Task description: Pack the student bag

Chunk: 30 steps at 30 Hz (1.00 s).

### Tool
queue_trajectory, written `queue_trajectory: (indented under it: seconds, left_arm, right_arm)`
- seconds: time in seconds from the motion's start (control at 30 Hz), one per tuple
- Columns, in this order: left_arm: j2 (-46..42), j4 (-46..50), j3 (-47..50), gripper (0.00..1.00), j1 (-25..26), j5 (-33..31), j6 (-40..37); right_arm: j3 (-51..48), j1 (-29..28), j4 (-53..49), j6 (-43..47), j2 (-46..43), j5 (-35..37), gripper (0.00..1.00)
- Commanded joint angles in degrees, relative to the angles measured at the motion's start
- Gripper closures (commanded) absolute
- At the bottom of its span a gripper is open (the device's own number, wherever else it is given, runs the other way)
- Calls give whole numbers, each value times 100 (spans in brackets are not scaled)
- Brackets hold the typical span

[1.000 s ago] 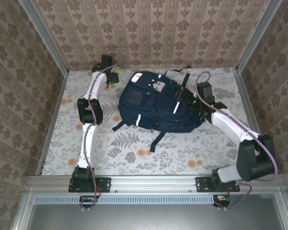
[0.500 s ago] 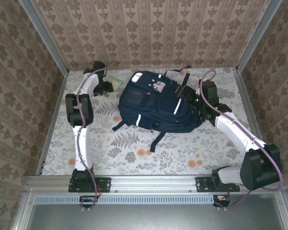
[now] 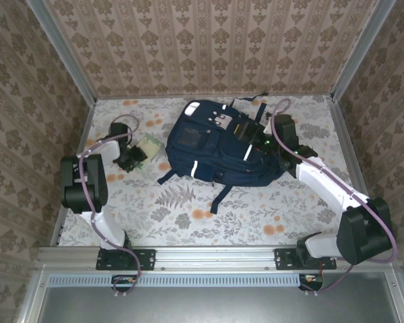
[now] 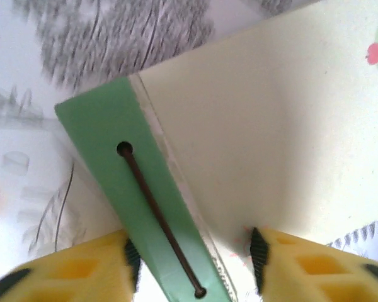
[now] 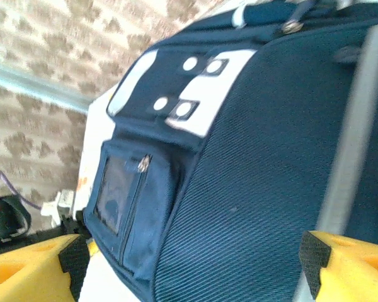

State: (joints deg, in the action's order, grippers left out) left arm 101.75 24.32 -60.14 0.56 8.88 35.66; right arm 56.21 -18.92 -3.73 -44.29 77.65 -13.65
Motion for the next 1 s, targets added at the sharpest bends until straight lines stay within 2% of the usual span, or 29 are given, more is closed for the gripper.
queue_trajectory:
  seconds: [0.0, 0.13, 0.23, 0.37, 0.43, 0.5, 0.6, 0.67, 0.87, 0.97]
  left_arm:
    - [-420, 478, 919, 61, 26, 247, 313]
    - [-1390, 606, 1745, 67, -95, 140, 300]
    - [-2071, 772, 2226, 77, -241, 184, 242]
    - [-2986, 1187, 2652, 84, -330, 208, 154]
    - [-3390, 1261, 2859, 84, -198, 344, 285]
    - [-3597, 1297, 2938, 82, 280, 295, 464]
    - [-3508, 1229, 3087, 80, 883, 290, 712]
    - [-3508, 1101, 3271, 80, 1097, 285, 834]
    - [-3821, 983, 3561, 79, 1278, 407, 871]
    - [-3891, 1066, 3492, 75, 1314, 362, 737]
  right_arm:
    - [620, -494, -452, 732, 341, -158, 11]
    - [1207, -1086, -943, 1245, 751, -5, 11]
    - [1509, -1487, -963, 1426, 1054, 73, 11]
    - [2229, -2103, -1260, 1739, 1782, -104, 12]
    - [2601, -2347, -1494, 1841, 2210, -269, 13]
    - [2889, -2579, -1677, 1960, 2596, -406, 13]
    - [3371, -2859, -2116, 2252, 3179, -375, 14]
    - [3670, -2960, -2424, 2306, 3568, -195, 14]
    - [4054, -3009, -2677, 2210, 4347, 216, 18]
    - [4125, -3014, -2845, 2197, 4624, 290, 21]
